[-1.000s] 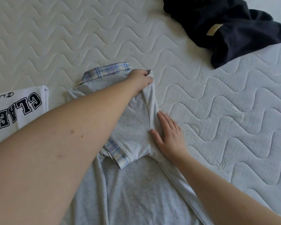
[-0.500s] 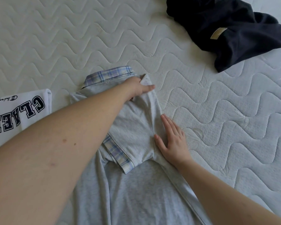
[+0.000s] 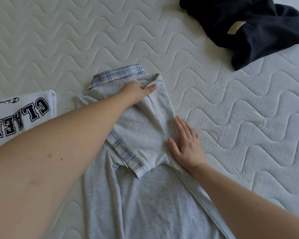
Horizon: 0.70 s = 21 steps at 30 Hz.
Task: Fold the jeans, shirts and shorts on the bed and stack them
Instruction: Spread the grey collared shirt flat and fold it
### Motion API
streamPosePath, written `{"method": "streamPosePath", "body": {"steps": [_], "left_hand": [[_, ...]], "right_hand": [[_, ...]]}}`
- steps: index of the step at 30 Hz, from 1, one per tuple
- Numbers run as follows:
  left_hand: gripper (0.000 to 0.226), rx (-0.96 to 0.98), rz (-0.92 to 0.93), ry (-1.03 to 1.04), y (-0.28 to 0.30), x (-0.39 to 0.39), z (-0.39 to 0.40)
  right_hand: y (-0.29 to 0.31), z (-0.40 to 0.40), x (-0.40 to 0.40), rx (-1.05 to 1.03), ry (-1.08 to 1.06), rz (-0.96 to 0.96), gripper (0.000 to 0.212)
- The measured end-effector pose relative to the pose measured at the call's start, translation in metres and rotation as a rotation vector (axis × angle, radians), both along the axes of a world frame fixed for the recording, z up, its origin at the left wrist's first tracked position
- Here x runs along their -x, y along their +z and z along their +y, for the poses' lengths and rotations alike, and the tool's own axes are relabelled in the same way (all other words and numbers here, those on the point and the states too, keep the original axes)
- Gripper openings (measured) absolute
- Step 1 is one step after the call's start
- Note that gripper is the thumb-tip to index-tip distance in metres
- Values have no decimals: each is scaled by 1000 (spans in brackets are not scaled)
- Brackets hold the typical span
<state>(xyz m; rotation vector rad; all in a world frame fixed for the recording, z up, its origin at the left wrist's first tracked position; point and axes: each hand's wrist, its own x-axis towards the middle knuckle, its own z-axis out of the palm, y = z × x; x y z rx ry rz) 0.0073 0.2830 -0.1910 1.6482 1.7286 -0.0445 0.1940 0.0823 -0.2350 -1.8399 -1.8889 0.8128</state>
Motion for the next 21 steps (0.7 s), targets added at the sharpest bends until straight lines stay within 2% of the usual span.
{"method": "streamPosePath", "body": {"steps": [2,6,8,11,13,15,19,21], "left_hand": [[71,52,47,-123,6,13,-8],[45,133,6,-313,20,42,-27],[36,82,-29,-263,22,55,-37],[23,-186,-130,-7,24,60,-49],[30,-315,-155,104,26,58,-56],[44,-261,-102,113,25,58,-64],[58,-7,169,-49,17,82,-87],[50,-89,201,-127,14,91,-93]], "right_hand": [[-2,0,0,-3,0,-6,69],[-4,0,0,-4,3,-34,70],[-1,-1,0,8,0,-29,70],[8,4,-1,59,15,0,71],[17,7,-6,138,23,68,71],[28,2,-16,182,27,84,70],[47,-45,-32,141,-55,-32,67],[49,-76,-28,138,-44,-120,68]]}}
